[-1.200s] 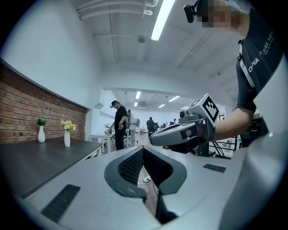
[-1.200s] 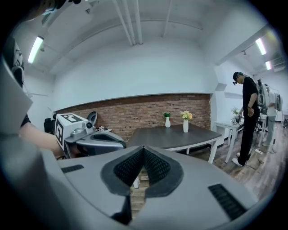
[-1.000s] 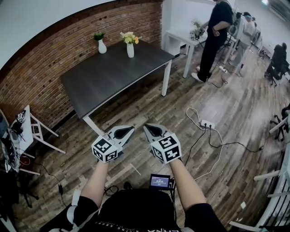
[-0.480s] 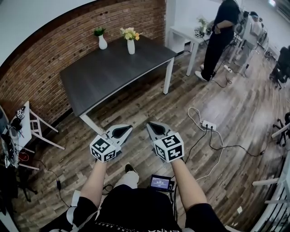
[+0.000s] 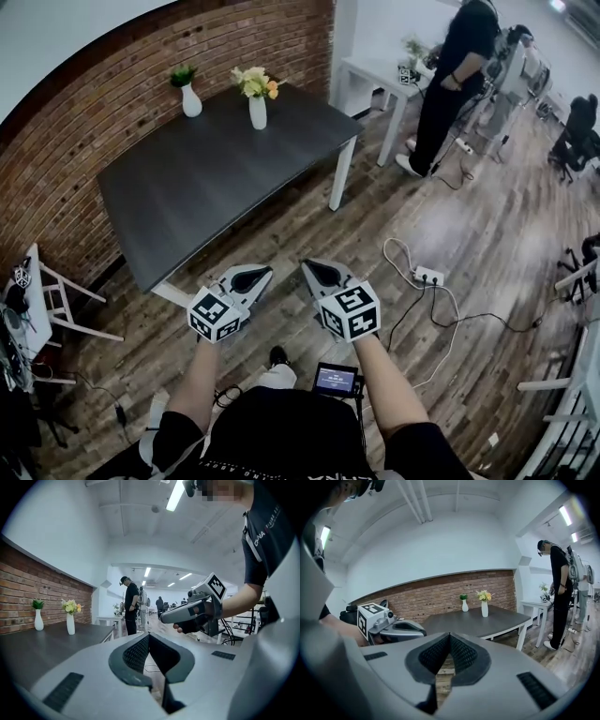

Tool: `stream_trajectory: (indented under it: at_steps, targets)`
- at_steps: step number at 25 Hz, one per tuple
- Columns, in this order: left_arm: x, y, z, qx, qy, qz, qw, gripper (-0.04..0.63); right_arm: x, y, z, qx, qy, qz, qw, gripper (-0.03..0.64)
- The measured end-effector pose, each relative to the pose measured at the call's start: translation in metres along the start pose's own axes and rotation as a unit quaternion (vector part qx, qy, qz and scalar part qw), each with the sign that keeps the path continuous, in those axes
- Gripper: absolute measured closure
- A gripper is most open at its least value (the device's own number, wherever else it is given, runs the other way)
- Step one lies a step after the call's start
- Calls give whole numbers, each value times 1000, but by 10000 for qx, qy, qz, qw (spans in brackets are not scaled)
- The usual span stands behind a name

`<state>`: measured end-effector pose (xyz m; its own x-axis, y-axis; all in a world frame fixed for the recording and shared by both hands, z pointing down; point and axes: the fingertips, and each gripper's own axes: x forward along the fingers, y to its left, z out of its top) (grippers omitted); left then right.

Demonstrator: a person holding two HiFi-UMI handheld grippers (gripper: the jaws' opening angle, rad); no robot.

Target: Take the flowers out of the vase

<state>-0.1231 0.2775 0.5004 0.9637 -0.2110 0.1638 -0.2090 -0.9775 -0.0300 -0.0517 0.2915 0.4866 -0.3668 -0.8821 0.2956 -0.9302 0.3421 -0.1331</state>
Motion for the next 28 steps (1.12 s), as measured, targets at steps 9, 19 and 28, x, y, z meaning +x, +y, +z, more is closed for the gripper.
stream_trajectory:
  at_steps: [9, 19, 28]
  targets:
    - [46, 124, 2, -77, 11, -67, 9999, 595, 100, -68, 33, 275, 167, -194, 9993, 612]
    - [129, 222, 7, -196, -15, 177, 9997, 595, 188, -168, 68, 298, 153, 11, 9994, 612]
    - [213, 316, 35, 22, 236, 737, 9970, 595, 249, -271, 111, 269, 148, 428, 9986, 612]
